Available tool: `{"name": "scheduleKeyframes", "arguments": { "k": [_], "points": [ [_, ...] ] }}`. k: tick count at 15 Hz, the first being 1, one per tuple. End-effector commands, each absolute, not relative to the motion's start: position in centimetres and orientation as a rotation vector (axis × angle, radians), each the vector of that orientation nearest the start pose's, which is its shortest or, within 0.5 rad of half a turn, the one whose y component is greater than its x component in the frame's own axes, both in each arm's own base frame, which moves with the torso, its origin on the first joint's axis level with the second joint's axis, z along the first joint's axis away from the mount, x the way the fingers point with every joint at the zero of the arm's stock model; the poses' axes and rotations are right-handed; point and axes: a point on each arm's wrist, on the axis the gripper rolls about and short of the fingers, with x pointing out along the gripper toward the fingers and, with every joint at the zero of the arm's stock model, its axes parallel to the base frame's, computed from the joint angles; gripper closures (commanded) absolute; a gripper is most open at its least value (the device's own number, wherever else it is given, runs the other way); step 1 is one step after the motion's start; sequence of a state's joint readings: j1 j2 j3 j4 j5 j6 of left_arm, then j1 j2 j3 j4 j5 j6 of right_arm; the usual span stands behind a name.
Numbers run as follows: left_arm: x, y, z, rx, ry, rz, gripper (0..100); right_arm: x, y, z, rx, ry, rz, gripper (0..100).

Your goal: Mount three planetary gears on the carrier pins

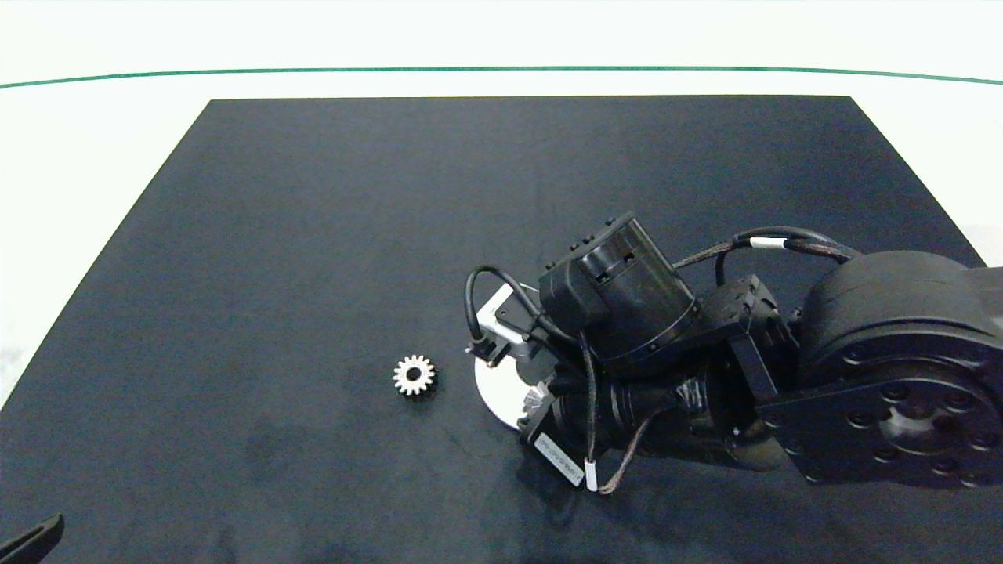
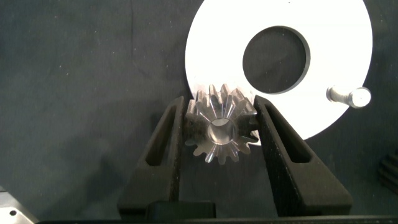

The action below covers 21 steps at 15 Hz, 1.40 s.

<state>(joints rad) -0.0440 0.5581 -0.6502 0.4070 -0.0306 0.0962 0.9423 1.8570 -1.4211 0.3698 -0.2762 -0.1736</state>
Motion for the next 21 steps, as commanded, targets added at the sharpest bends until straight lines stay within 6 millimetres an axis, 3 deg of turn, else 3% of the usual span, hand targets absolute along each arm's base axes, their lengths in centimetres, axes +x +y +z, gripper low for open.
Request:
{"name": "scheduleKeyframes", "arguments": {
  "k": [1, 13, 14, 21],
  "points": [
    [1.00, -0.11, 21.78, 0.098, 0.315, -0.090, 0, 20.99, 27.71, 20.52, -0.639, 0.632, 0.688, 96],
    [0.93, -0.11, 22.22, 0.098, 0.300, -0.091, 0, 21.31, 28.15, 20.35, -0.637, 0.629, 0.688, 96],
    [0.92, -0.11, 22.26, 0.098, 0.298, -0.091, 0, 21.33, 28.08, 20.36, -0.638, 0.629, 0.687, 0],
    [0.85, -0.11, 22.37, 0.098, 0.294, -0.090, 0, 21.30, 28.05, 20.27, -0.639, 0.634, 0.686, 0]
  ]
}}
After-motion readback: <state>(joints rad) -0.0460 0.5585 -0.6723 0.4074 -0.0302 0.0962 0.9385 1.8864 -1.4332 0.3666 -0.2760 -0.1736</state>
